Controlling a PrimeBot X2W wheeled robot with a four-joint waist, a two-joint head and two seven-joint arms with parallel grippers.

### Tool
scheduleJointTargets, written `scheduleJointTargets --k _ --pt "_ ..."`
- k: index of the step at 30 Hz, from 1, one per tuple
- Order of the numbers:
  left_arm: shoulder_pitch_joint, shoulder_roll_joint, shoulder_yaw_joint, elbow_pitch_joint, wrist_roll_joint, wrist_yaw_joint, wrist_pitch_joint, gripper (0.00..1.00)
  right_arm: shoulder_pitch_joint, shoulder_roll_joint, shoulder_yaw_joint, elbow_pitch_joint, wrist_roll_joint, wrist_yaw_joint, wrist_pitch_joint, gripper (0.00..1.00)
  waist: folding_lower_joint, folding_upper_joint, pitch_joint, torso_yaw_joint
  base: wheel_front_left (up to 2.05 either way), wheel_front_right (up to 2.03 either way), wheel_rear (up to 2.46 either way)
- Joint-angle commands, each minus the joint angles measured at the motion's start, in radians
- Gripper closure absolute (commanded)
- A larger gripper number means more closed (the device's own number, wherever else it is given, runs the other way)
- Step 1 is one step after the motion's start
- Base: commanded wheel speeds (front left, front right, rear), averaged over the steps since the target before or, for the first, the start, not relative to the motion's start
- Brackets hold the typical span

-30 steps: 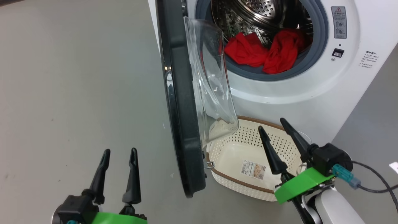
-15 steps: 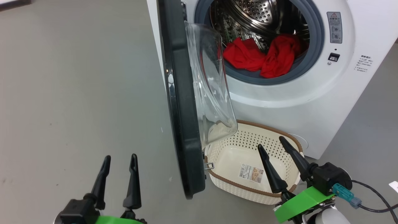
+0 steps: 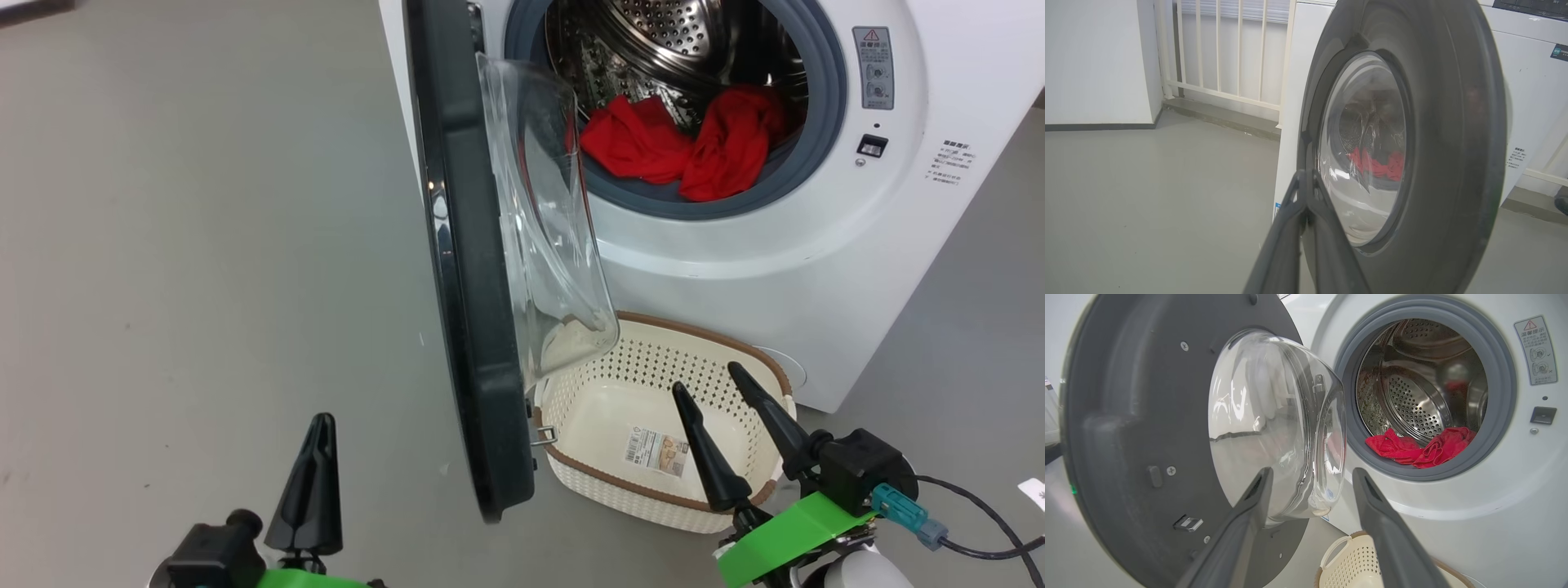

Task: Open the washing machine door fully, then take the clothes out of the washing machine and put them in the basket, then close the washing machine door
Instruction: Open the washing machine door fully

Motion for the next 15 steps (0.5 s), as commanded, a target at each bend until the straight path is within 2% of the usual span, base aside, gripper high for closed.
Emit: scheduleJointTargets --k 1,7,15 --pt "-0.014 0.014 0.030 -0.021 -0.005 0.006 0.002 1.00 -0.014 0.004 0.026 -0.026 0.016 0.006 -0.006 0.00 0.0000 0.0000 0.001 -0.002 0.00 0.00 0.00" --pt "-0.036 0.018 0.035 -0.058 -0.004 0.010 0.002 1.00 -0.020 0.004 0.023 -0.028 0.016 0.006 -0.006 0.00 0.0000 0.0000 0.010 -0.014 0.00 0.00 0.00" --pt "-0.079 0.019 0.050 -0.205 0.014 0.009 -0.005 1.00 -0.023 0.004 0.011 -0.032 0.017 0.006 -0.006 0.00 0.0000 0.0000 0.020 -0.026 0.00 0.00 0.00"
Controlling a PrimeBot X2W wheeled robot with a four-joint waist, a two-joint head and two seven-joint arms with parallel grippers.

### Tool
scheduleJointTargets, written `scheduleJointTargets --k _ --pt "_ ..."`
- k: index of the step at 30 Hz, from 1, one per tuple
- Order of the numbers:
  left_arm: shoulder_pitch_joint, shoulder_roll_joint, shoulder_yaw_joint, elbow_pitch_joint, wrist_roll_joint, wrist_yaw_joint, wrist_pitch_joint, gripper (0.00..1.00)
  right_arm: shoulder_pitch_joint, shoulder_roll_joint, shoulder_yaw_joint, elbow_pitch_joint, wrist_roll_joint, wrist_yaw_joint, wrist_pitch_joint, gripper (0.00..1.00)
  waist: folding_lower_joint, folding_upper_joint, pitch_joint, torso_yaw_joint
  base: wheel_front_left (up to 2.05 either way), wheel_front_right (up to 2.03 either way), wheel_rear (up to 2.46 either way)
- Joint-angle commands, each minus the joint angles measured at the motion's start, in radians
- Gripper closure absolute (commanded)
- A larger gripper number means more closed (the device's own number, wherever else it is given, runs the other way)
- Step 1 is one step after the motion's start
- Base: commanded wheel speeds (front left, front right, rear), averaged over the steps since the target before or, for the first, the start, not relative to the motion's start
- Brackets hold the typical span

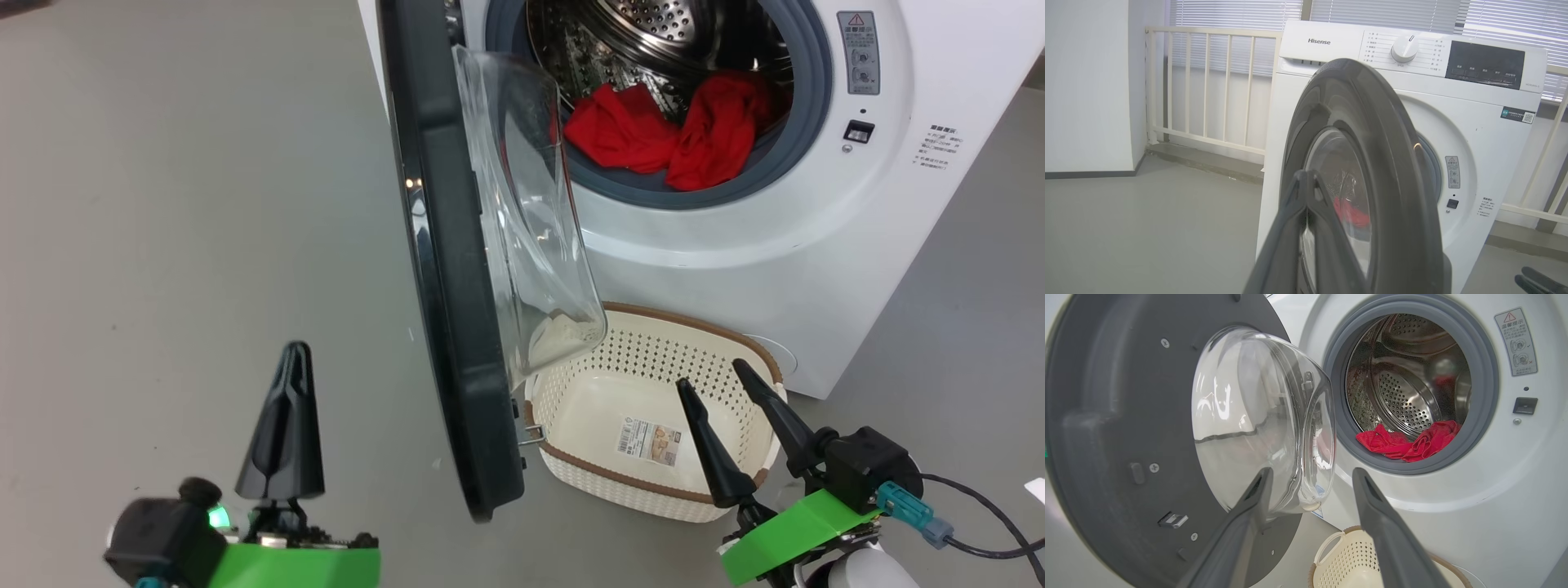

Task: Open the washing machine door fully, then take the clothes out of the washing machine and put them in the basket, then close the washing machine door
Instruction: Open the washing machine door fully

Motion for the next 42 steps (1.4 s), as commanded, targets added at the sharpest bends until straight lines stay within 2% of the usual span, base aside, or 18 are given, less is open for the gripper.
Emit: scheduleJointTargets --k 1,9,17,29,37,42 --pt "-0.043 0.013 0.037 -0.054 0.016 0.002 -0.011 1.00 -0.023 0.004 0.017 -0.029 0.017 0.006 -0.006 0.00 0.0000 0.0000 0.001 -0.002 0.00 0.00 0.00" --pt "-0.079 0.007 -0.012 -0.233 0.036 -0.010 -0.007 1.00 -0.027 0.004 0.013 -0.034 0.017 0.006 -0.006 0.00 0.0000 0.0000 0.005 -0.012 0.00 0.00 0.00" --pt "-0.123 0.002 -0.134 -0.286 0.027 -0.047 0.055 1.00 -0.033 0.004 0.013 -0.033 0.024 0.006 -0.006 0.00 0.0000 0.0000 0.019 -0.020 0.00 0.00 0.00" --pt "-0.147 -0.001 -0.242 -0.149 -0.005 -0.072 0.154 1.00 -0.049 0.004 0.008 -0.033 0.018 0.006 -0.006 0.00 0.0000 0.0000 0.042 -0.043 0.00 0.00 0.00" --pt "-0.154 -0.003 -0.282 -0.026 -0.039 -0.059 0.221 1.00 -0.055 0.004 0.010 -0.035 0.018 0.006 -0.006 0.00 0.0000 0.0000 0.049 -0.054 0.00 0.00 0.00" --pt "-0.158 -0.001 -0.266 0.033 -0.029 -0.025 0.215 1.00 -0.056 0.004 0.009 -0.037 0.020 0.006 -0.006 0.00 0.0000 0.0000 0.053 -0.057 0.00 0.00 0.00"
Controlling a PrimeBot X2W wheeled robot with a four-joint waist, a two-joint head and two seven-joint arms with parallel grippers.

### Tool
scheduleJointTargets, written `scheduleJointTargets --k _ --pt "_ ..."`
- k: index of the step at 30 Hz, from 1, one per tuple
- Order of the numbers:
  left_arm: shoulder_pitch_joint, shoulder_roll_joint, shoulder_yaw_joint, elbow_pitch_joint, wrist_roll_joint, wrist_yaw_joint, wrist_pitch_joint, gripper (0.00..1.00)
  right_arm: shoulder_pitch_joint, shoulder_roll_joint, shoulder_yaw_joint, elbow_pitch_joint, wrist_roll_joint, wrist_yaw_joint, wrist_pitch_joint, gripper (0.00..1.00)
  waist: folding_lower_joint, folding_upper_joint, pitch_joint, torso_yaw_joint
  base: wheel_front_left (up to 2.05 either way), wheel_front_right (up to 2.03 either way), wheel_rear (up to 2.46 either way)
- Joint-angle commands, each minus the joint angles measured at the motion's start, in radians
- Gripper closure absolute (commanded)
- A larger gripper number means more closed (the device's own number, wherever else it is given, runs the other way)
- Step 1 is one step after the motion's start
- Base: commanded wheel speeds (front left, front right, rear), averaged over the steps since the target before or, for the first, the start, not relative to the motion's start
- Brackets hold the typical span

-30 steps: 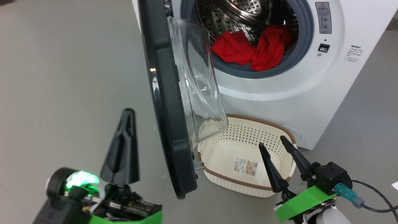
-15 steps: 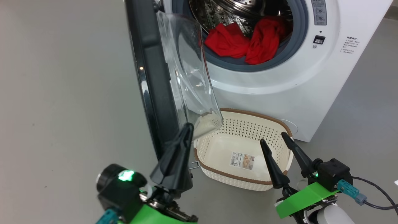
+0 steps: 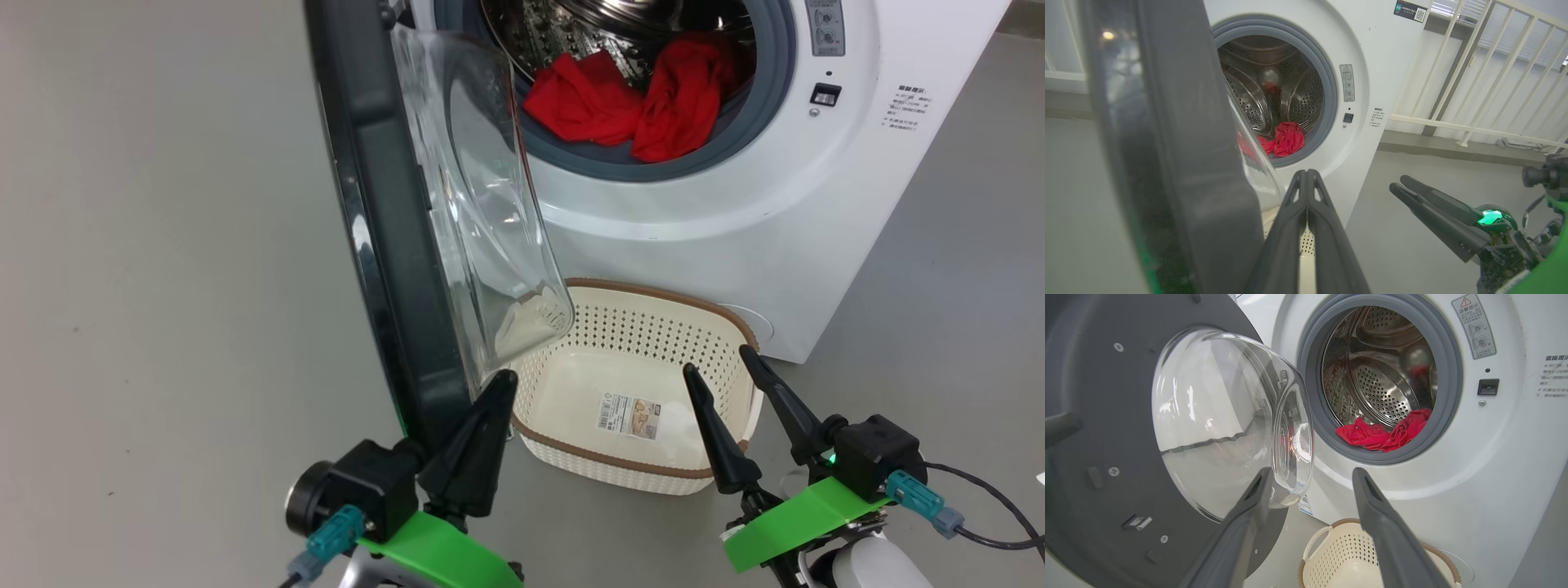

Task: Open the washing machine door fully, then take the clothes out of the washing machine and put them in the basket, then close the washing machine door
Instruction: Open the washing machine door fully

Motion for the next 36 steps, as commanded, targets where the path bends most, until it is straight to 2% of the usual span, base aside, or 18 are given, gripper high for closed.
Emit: scheduleJointTargets --k 1,6,15,24,36 --pt "-0.035 0.006 0.038 -0.019 0.007 0.009 -0.007 1.00 -0.039 0.004 0.019 -0.030 -0.004 0.006 -0.006 0.00 0.0000 -0.0001 0.000 0.001 0.00 0.00 0.00" --pt "-0.028 0.012 0.064 0.009 0.010 0.045 -0.007 1.00 -0.032 0.004 0.015 -0.029 -0.005 0.006 -0.006 0.00 0.0000 -0.0001 -0.006 0.008 0.00 0.00 0.00" --pt "0.024 0.033 0.096 0.000 -0.001 0.081 -0.012 1.00 -0.019 0.004 0.026 -0.022 0.003 0.006 -0.006 0.00 0.0000 -0.0001 -0.020 0.049 0.00 0.00 0.00" --pt "0.058 0.060 0.149 0.012 -0.023 0.103 -0.041 1.00 -0.011 0.004 0.034 -0.023 0.001 0.006 -0.006 0.00 0.0000 -0.0001 -0.018 0.095 0.00 0.00 0.00" --pt "0.052 0.092 0.227 0.050 -0.041 0.133 -0.095 1.00 -0.011 0.004 0.049 -0.024 -0.011 0.006 -0.006 0.00 0.0000 -0.0001 0.008 0.118 0.00 0.00 0.00"
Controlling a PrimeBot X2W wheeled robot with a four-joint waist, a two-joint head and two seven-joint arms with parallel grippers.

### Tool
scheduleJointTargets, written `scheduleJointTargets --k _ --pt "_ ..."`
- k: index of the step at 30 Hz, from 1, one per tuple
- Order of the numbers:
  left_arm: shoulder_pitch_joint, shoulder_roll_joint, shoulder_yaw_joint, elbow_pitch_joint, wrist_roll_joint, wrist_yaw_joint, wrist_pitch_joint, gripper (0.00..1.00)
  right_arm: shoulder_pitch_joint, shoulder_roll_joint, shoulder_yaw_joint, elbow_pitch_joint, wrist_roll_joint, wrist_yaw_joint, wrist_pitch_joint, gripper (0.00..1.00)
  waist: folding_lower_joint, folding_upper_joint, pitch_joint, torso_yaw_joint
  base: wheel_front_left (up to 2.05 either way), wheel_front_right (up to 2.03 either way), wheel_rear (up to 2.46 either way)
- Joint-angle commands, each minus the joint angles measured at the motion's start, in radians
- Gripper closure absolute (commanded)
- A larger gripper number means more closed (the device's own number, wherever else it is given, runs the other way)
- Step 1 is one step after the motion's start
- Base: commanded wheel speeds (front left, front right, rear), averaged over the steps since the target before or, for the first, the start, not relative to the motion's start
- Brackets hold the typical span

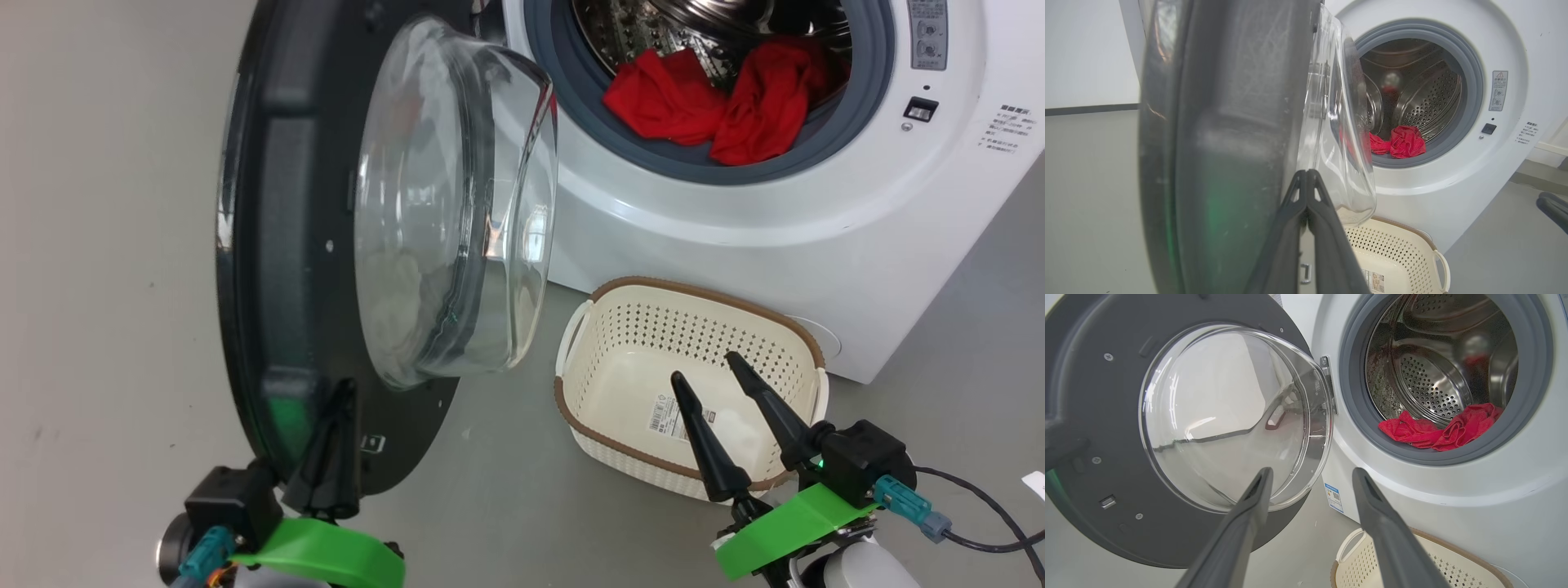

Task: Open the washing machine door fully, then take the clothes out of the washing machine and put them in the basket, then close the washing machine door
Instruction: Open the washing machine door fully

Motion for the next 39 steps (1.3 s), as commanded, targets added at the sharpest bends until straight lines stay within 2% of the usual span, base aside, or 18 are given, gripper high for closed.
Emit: scheduleJointTargets --k 1,11,24,39 --pt "-0.023 0.030 0.056 -0.010 -0.004 0.019 -0.010 1.00 -0.015 0.004 0.024 -0.024 -0.013 0.006 -0.006 0.00 0.0000 0.0000 0.006 0.003 0.00 0.00 0.00" --pt "-0.044 0.056 0.137 0.020 -0.019 0.058 -0.063 1.00 -0.029 0.004 0.015 -0.016 -0.049 0.006 -0.006 0.00 0.0000 0.0000 0.041 0.007 0.00 0.00 0.00" --pt "-0.108 0.069 0.206 0.111 -0.042 0.057 -0.123 1.00 -0.040 0.004 0.006 -0.034 -0.091 0.006 0.020 0.00 0.0000 0.0000 0.078 0.021 0.00 0.00 0.00" --pt "-0.226 0.047 0.308 0.227 -0.074 -0.005 -0.144 1.00 -0.029 0.004 0.005 -0.099 -0.124 0.006 0.077 0.00 0.0000 0.0000 0.116 0.031 0.00 0.00 0.00"
